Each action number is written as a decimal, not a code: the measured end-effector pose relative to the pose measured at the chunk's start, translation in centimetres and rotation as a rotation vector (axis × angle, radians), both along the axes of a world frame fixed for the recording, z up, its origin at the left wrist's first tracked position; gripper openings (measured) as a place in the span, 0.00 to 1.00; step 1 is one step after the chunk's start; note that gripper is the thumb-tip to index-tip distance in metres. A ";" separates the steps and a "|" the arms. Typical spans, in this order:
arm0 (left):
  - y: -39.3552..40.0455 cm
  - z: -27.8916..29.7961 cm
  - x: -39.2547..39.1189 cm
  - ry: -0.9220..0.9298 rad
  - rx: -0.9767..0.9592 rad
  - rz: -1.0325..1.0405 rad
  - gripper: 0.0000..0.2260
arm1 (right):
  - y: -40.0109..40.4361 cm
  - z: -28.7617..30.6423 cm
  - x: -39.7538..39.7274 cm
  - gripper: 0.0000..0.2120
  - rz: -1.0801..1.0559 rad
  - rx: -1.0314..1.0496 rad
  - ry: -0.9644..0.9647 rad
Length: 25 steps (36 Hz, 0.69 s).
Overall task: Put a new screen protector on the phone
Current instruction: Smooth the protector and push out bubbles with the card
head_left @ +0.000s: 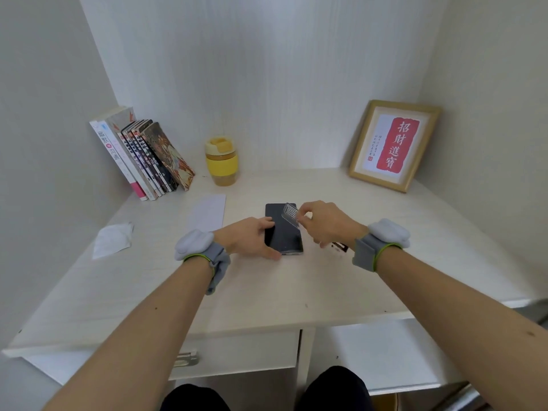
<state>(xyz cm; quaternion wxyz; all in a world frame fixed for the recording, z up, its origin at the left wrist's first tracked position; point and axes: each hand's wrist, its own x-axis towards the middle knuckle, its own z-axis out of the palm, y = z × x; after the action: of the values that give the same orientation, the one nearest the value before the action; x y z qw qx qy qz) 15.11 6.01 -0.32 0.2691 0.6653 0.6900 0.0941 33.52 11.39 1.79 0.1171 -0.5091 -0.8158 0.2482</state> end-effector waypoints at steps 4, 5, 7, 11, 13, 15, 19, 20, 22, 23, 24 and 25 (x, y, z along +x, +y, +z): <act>-0.2 -0.1 0.3 0.080 0.032 -0.039 0.39 | 0.0 -0.5 0.1 0.13 0.106 0.196 -0.152; -0.3 0.1 0.5 0.100 0.043 -0.054 0.38 | -0.1 -0.7 0.2 0.13 0.131 0.252 -0.193; -0.5 0.3 0.6 0.134 0.058 -0.074 0.37 | -0.4 -1.1 0.2 0.14 0.155 0.315 -0.239; -0.5 0.0 0.5 0.161 0.055 -0.058 0.39 | -1.3 -1.9 0.2 0.13 0.171 0.424 -0.307; -0.5 -0.4 0.5 0.196 0.042 -0.036 0.40 | -1.9 -2.3 0.1 0.11 0.172 0.432 -0.340; -0.7 -0.6 0.7 0.230 0.047 -0.025 0.40 | -2.4 -2.8 0.1 0.11 0.172 0.439 -0.353; -0.8 -0.6 1.1 0.258 0.079 -0.025 0.38 | -3.1 -3.2 0.3 0.11 0.184 0.494 -0.359; -0.8 -0.7 1.1 0.256 0.081 -0.019 0.39 | -3.1 -3.2 0.4 0.11 0.191 0.502 -0.366; -0.8 -0.9 1.0 0.250 0.083 -0.008 0.39 | -3.1 -3.2 0.7 0.10 0.208 0.514 -0.376; -0.8 -0.9 1.0 0.250 0.085 -0.007 0.39 | -3.0 -3.3 0.9 0.11 0.219 0.522 -0.374; -0.8 -0.9 0.9 0.250 0.085 -0.007 0.39 | -2.9 -3.4 1.1 0.12 0.230 0.524 -0.367; -0.9 -0.9 0.8 0.246 0.082 -0.008 0.40 | -2.7 -3.5 1.3 0.14 0.239 0.525 -0.357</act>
<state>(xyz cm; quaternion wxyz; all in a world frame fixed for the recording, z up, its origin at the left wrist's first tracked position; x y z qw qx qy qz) 15.96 5.16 -1.22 0.1554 0.6850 0.7107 0.0386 34.86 8.65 -1.70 0.0694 -0.3977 -0.9134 -0.0517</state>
